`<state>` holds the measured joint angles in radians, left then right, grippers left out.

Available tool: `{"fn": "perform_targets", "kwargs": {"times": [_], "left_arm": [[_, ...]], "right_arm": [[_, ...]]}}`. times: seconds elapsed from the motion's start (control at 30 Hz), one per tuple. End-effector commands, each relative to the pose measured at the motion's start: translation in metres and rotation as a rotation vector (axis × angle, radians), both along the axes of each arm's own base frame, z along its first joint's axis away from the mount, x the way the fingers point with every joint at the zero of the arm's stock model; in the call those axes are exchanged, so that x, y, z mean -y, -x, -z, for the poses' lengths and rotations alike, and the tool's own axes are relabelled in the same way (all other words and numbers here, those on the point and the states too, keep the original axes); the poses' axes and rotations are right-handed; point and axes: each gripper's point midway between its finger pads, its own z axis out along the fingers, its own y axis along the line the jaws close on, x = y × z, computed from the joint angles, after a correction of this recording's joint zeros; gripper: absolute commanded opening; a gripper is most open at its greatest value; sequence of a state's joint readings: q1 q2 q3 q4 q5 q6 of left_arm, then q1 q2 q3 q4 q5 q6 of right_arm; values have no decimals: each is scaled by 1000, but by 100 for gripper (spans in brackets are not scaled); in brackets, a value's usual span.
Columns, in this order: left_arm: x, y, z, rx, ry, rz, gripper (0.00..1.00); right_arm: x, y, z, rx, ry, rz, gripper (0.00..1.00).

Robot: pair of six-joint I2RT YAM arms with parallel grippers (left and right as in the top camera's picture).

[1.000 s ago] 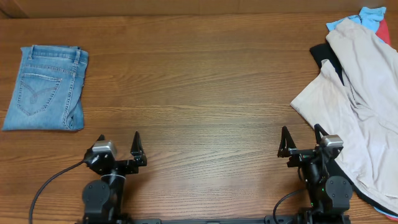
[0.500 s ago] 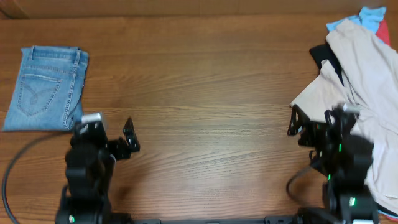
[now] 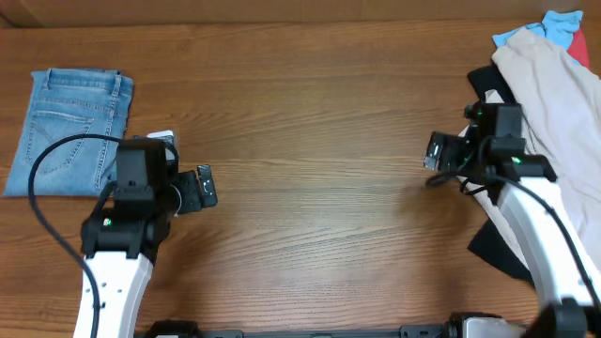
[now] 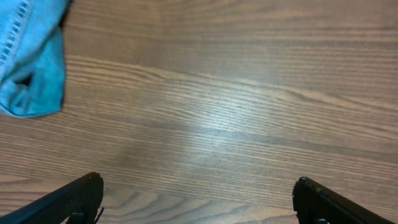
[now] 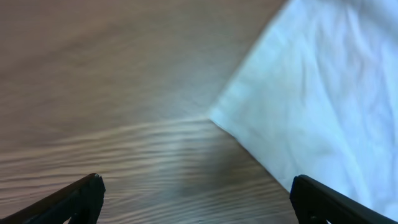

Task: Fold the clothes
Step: 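Reach the right gripper to the beige shorts on the clothes pile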

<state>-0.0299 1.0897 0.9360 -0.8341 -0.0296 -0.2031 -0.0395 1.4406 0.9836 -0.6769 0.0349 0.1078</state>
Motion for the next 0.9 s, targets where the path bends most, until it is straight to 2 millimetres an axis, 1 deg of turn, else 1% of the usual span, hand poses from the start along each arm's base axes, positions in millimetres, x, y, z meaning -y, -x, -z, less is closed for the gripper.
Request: {"fn": "perform_targets", "kwargs": {"times": [0.0,0.07,0.2,0.33,0.47,0.5,0.57,0.6,0.63,0.67,0.7,0.73,0.8,0.87], "left_arm": [[6,-9,-4,5,42,14,100],[6,-10,-2,3,44,14,100],[6,-13,-3,10,44,15,100],[6,-13,-3,10,44,14,100],[6,-13,-3,10,44,15,100],[6,-13,-3,10,44,15,100],[6,-13,-3,10,44,15,100],[6,-13,-3,10,44,14,100],[6,-13,-3,10,44,15,100],[6,-13,-3,10,44,14,100],[6,-13,-3,11,44,15,100],[6,-13,-3,11,46,11,100],[6,-13,-3,11,46,11,100],[6,-13,-3,11,46,12,100]], "right_arm": [[22,-9,11,-34,99,17,100],[23,-12,26,-68,123,-34,100],[23,-10,52,-141,144,-93,100],[37,-12,75,-190,211,-63,100],[38,-16,94,-213,214,-64,98],[38,-16,97,-217,214,-65,93],[38,-17,99,-219,214,-65,72],[38,-18,98,-215,214,-64,59],[38,-19,98,-209,215,-64,50],[38,-20,97,-204,216,-63,34],[38,-21,97,-202,216,-62,13],[38,-21,97,-201,216,-62,4],[40,-23,94,-196,223,-57,4],[46,-26,83,-192,255,-35,4]]}}
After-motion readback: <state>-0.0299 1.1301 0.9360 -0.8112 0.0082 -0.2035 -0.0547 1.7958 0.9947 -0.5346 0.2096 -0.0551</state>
